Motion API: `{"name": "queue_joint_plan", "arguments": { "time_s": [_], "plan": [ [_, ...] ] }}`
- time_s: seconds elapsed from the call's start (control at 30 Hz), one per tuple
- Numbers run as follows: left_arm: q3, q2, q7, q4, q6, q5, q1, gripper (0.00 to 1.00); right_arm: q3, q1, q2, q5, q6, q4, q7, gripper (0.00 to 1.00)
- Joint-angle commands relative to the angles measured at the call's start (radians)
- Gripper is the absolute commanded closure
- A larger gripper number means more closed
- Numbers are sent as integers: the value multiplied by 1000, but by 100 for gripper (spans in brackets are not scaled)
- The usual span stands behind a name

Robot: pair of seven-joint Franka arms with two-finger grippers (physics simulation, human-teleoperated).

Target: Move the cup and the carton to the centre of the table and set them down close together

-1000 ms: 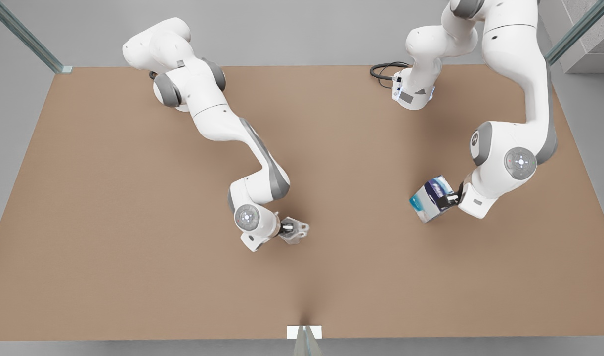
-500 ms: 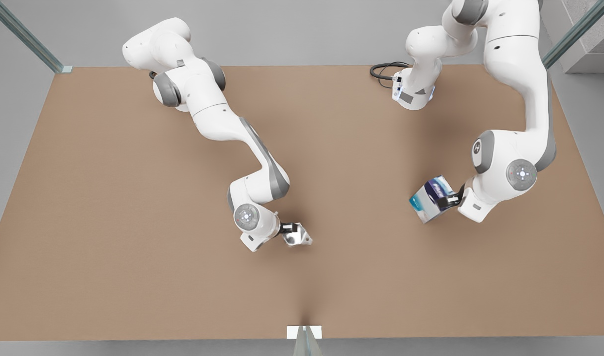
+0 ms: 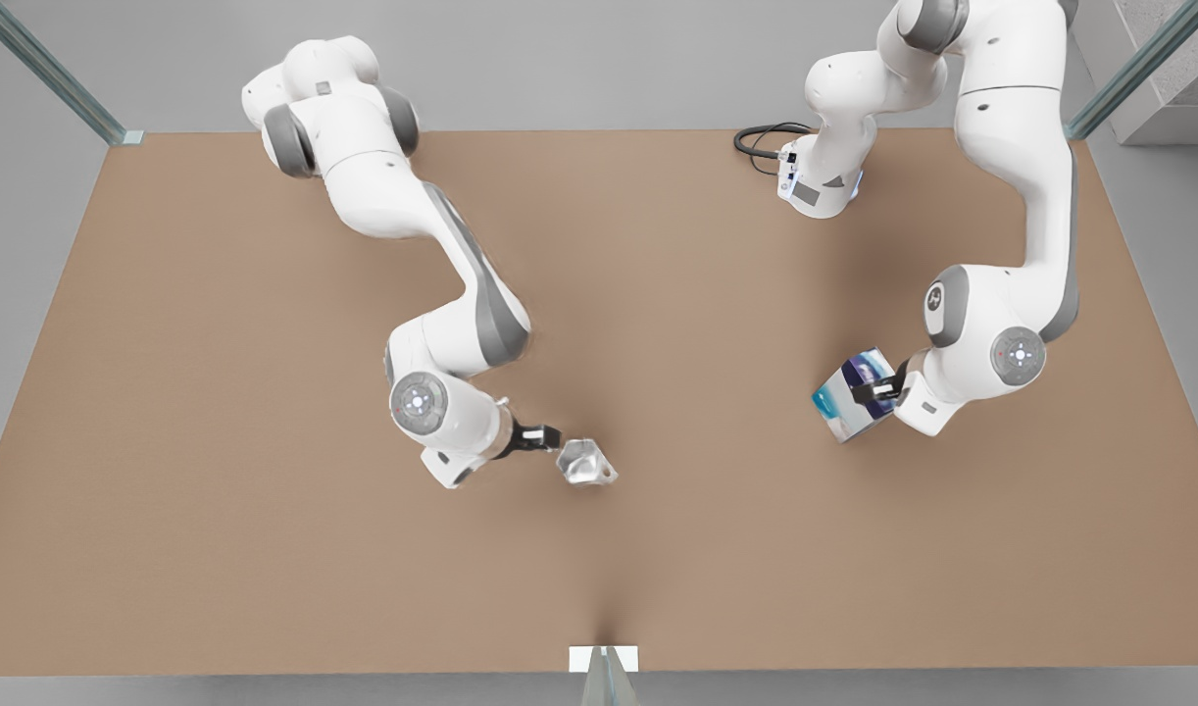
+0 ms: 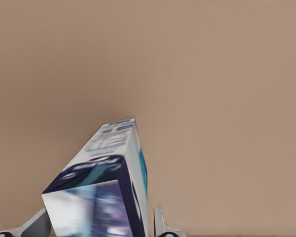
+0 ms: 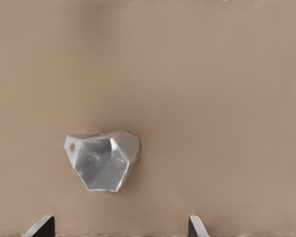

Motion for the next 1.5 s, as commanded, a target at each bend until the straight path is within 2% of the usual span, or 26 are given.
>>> {"name": "queue_joint_plan", "arguments": {
  "time_s": [0.0,0.03,0.1,0.13,0.17,0.2,0.23,0.3,0.37,0.67,0.7,0.73,0.77,1.17,1.2,1.23,1.47],
  "plan": [
    [0,-2,0,-9,12,-8,0,0,-1,-21,-27,-26,-40,0,-51,0],
    [0,-5,0,-22,32,-8,0,0,-2,-71,-90,-136,-139,0,-126,0],
    [0,-5,0,-44,61,-8,0,0,-4,-116,-173,-369,-148,-23,-295,0],
    [0,-20,0,-81,90,-8,0,0,-4,-156,-196,-421,-169,-26,-356,0],
    [0,-23,0,-99,112,-8,0,0,27,-218,-263,-477,-159,-98,-353,0],
    [0,-22,0,-102,112,-8,0,0,143,-340,-345,-529,-154,-178,-346,0],
    [0,-22,0,-105,112,-8,-2,0,202,-403,-383,-558,-156,-200,-346,0],
    [0,-20,-2,-107,110,-8,-3,0,252,-481,-475,-560,-153,-287,-343,0],
    [0,-17,0,-107,107,-8,-3,0,272,-490,-529,-561,-107,-368,-340,0],
    [0,-3,-2,-107,105,-8,-8,0,272,-485,-523,-573,-114,-368,-338,0],
    [0,-3,0,-107,101,-8,-11,7,272,-485,-523,-573,-114,-368,-338,0],
    [0,-2,-2,-105,99,-8,-11,30,272,-485,-523,-573,-114,-370,-338,0],
    [0,-2,-2,-104,98,-8,-11,33,272,-485,-523,-573,-116,-370,-338,0],
    [3,-14,-5,-98,96,-8,-13,35,272,-485,-523,-573,-117,-370,-338,0],
    [3,-14,-5,-98,95,-8,-13,36,272,-485,-523,-573,-117,-370,-338,0],
    [5,-14,-5,-98,95,-8,-13,44,272,-485,-523,-573,-117,-370,-338,0],
    [8,-74,-21,-93,47,-36,-8,44,272,-484,-521,-575,-117,-372,-324,0]
  ]
}}
